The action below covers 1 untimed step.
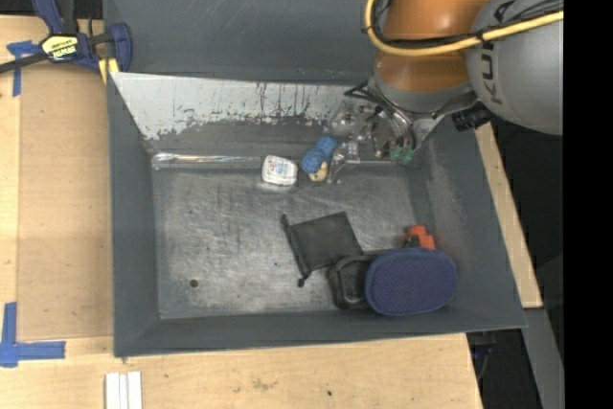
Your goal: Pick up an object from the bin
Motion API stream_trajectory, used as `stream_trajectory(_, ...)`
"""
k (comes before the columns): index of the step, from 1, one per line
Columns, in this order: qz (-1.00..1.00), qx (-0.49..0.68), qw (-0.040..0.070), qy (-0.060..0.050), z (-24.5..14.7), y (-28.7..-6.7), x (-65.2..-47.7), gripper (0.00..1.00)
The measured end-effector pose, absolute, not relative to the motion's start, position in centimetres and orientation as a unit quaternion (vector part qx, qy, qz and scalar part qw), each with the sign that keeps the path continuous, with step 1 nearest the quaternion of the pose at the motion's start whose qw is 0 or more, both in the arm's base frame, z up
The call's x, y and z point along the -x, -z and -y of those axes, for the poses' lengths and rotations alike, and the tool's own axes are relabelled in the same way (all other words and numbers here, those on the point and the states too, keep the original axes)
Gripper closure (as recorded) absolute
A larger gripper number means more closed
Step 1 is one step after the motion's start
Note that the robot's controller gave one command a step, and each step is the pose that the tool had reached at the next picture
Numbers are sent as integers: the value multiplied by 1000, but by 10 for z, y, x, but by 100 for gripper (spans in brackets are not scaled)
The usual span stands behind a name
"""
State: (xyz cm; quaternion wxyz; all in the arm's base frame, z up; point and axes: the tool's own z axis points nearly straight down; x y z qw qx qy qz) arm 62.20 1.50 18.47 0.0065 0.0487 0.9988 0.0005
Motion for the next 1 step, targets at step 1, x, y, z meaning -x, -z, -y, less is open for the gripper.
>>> stream_trajectory(1,-999,-49,4,0,-14,-201,-624,100)
